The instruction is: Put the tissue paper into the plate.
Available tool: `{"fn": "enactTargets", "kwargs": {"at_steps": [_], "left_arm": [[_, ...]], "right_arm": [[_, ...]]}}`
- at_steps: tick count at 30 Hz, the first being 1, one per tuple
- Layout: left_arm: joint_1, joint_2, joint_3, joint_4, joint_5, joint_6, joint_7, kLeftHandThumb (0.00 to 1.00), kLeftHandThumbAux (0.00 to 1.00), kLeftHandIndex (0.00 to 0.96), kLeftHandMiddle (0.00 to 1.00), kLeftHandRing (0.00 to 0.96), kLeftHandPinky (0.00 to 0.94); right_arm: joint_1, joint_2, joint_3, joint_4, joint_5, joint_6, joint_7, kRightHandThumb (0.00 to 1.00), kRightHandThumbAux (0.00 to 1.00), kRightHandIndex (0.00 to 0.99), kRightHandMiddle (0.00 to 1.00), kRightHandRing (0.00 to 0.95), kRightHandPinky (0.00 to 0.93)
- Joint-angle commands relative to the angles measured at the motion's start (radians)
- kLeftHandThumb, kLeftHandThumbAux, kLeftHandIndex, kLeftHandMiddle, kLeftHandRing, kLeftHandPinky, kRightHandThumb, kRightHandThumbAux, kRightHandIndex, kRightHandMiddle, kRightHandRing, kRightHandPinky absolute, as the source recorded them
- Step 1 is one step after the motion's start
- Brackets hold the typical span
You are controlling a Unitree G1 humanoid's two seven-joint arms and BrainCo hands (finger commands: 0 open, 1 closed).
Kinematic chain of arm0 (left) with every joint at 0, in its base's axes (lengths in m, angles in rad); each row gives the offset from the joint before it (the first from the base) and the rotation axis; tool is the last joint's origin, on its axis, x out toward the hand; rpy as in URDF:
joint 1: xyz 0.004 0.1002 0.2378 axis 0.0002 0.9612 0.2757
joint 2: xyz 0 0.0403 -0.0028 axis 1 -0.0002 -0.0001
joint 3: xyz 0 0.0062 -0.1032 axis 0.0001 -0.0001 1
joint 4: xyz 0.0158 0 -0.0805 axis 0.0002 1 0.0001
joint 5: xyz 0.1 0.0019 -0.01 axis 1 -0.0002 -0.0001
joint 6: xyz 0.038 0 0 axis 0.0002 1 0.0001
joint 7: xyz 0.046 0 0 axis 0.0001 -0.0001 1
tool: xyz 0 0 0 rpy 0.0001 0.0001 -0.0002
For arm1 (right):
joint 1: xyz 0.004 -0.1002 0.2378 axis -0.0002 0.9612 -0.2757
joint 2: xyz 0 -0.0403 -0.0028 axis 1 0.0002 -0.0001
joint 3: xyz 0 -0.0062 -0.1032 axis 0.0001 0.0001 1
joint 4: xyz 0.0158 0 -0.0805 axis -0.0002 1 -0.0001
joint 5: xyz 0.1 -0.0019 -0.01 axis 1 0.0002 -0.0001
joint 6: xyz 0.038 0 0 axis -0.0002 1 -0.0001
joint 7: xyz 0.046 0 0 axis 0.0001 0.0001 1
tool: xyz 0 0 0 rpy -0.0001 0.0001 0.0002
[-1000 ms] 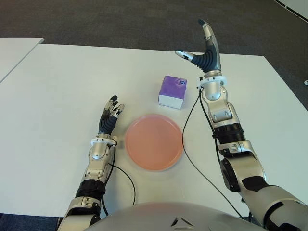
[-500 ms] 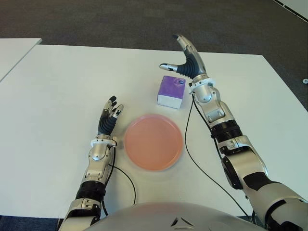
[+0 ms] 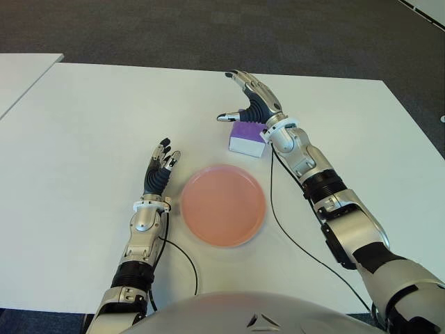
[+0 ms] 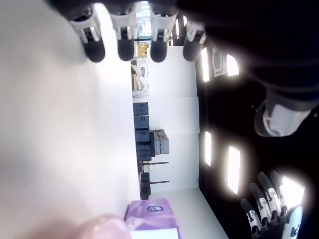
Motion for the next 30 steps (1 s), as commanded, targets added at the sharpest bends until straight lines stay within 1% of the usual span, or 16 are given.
{"fn": "enactTargets", "kwargs": {"at_steps": [1, 6, 17, 24, 30], "left_arm": [[0.023, -0.011, 0.003, 0.029, 0.000, 0.034, 0.014, 0.000, 0.383, 0.000, 0.000, 0.000, 0.000], [0.021, -0.011, 0.003, 0.039, -0.001, 0.018, 0.013, 0.000, 0.389, 0.000, 0.000, 0.000, 0.000], [0.008, -0.005, 0.009, 0.071, -0.006, 0.001, 0.005, 0.000, 0.390, 0.000, 0.000, 0.000, 0.000], [0.002, -0.003, 0.011, 0.088, -0.007, -0.011, 0.001, 0.000, 0.397, 0.000, 0.000, 0.000, 0.000], [-0.003, -0.002, 0.013, 0.100, -0.006, -0.018, 0.004, 0.000, 0.391, 0.000, 0.000, 0.000, 0.000]], "right_arm": [[0.003, -0.025, 0.023, 0.017, -0.018, -0.026, 0.033, 0.202, 0.401, 0.000, 0.000, 0.000, 0.000], [0.003, -0.045, 0.039, 0.024, -0.029, -0.038, 0.060, 0.187, 0.399, 0.000, 0.000, 0.000, 0.000], [-0.005, -0.065, 0.067, 0.050, -0.067, -0.036, 0.067, 0.164, 0.405, 0.000, 0.000, 0.000, 0.000], [-0.023, -0.065, 0.080, 0.096, -0.089, -0.031, 0.054, 0.162, 0.415, 0.000, 0.000, 0.000, 0.000], [-0.067, -0.062, 0.075, 0.176, -0.099, -0.012, 0.033, 0.165, 0.433, 0.000, 0.000, 0.000, 0.000]]}}
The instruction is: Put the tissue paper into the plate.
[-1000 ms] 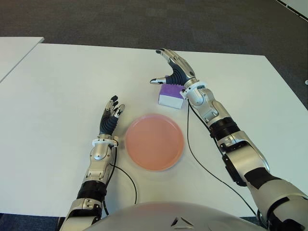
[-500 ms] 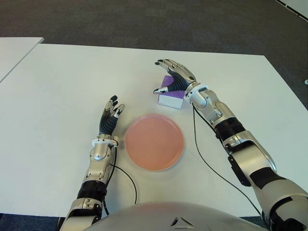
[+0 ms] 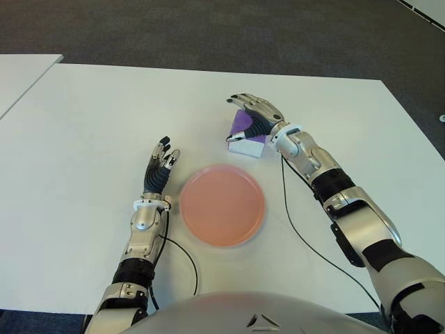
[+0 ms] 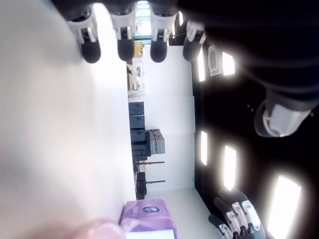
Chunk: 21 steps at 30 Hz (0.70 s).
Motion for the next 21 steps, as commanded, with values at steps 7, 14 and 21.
{"fn": "enactTargets", "kwargs": {"at_steps": [7, 14, 21], "left_arm": [[0.026, -0.002, 0.005, 0.046, -0.006, 0.030, -0.003, 0.000, 0.384, 0.000, 0.000, 0.000, 0.000], [0.026, -0.002, 0.007, 0.047, -0.010, 0.031, -0.002, 0.000, 0.394, 0.000, 0.000, 0.000, 0.000], [0.028, -0.002, 0.008, 0.049, -0.011, 0.029, -0.003, 0.000, 0.406, 0.000, 0.000, 0.000, 0.000]], "right_arm": [[-0.064, 0.008, -0.002, 0.120, -0.006, 0.027, -0.040, 0.177, 0.443, 0.000, 0.000, 0.000, 0.000], [-0.091, 0.017, 0.006, 0.198, -0.009, 0.025, -0.077, 0.174, 0.450, 0.000, 0.000, 0.000, 0.000], [-0.119, 0.033, 0.016, 0.278, -0.013, 0.029, -0.117, 0.173, 0.453, 0.000, 0.000, 0.000, 0.000]]}}
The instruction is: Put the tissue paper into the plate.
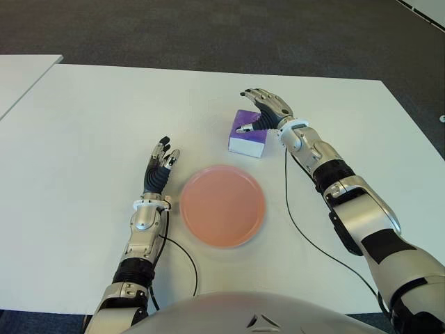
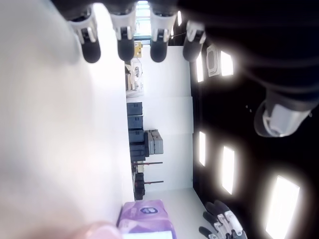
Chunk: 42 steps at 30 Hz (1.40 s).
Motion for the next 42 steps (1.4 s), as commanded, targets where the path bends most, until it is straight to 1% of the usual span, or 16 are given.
{"fn": "enactTargets", "kwargs": {"at_steps": [1, 7, 18, 27, 42], "left_arm": [[0.032, -0.002, 0.001, 0.041, -0.003, 0.028, -0.003, 0.000, 0.406, 0.000, 0.000, 0.000, 0.000], [0.035, -0.003, 0.001, 0.040, 0.000, 0.024, -0.002, 0.000, 0.406, 0.000, 0.000, 0.000, 0.000], [0.039, -0.001, 0.000, 0.041, 0.001, 0.012, -0.007, 0.000, 0.400, 0.000, 0.000, 0.000, 0.000], [0.039, 0.000, -0.001, 0.037, 0.002, 0.017, -0.006, 0.000, 0.396, 0.000, 0.000, 0.000, 0.000], [0.038, -0.005, -0.001, 0.035, 0.003, 0.026, 0.001, 0.000, 0.396, 0.000, 0.000, 0.000, 0.000]], "right_arm": [[-0.022, 0.019, 0.014, 0.055, -0.008, 0.008, -0.025, 0.173, 0.454, 0.000, 0.000, 0.000, 0.000], [-0.038, 0.030, 0.025, 0.101, -0.010, 0.011, -0.049, 0.178, 0.461, 0.000, 0.000, 0.000, 0.000], [-0.051, 0.045, 0.045, 0.144, -0.014, 0.012, -0.076, 0.165, 0.451, 0.000, 0.000, 0.000, 0.000], [-0.025, 0.060, 0.073, 0.123, -0.015, -0.002, -0.067, 0.151, 0.440, 0.000, 0.000, 0.000, 0.000], [-0.010, 0.066, 0.125, 0.112, -0.030, -0.008, -0.050, 0.141, 0.441, 0.000, 0.000, 0.000, 0.000]]}}
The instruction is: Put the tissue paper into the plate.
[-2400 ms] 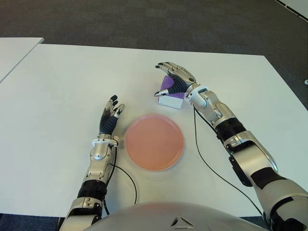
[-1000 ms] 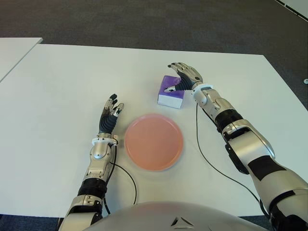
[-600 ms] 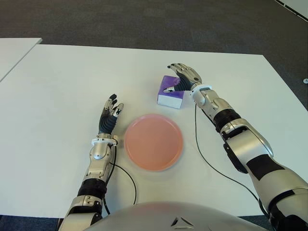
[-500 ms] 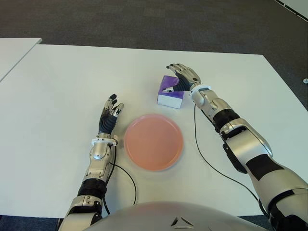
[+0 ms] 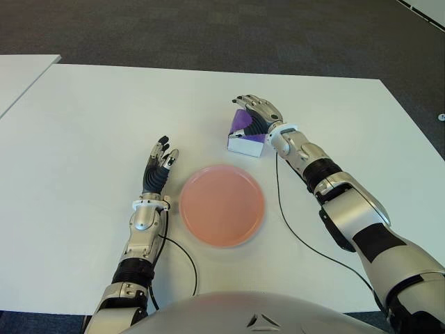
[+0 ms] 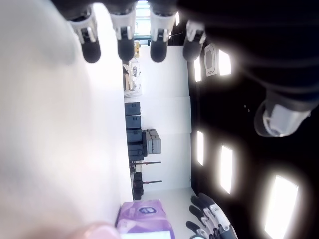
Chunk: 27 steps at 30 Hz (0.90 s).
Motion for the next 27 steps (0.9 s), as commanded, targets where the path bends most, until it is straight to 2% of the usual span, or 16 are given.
{"fn": "enactTargets", "kwargs": {"at_steps": [1, 27], "left_arm": [[0.035, -0.007, -0.005, 0.035, 0.003, 0.040, 0.002, 0.000, 0.397, 0.000, 0.000, 0.000, 0.000], [0.035, -0.009, -0.005, 0.034, 0.002, 0.040, 0.001, 0.000, 0.405, 0.000, 0.000, 0.000, 0.000]], "right_arm": [[0.028, 0.006, 0.024, 0.004, -0.018, -0.009, 0.018, 0.140, 0.441, 0.000, 0.000, 0.000, 0.000], [0.030, 0.003, 0.051, 0.029, -0.022, -0.028, 0.015, 0.121, 0.428, 0.000, 0.000, 0.000, 0.000]]}}
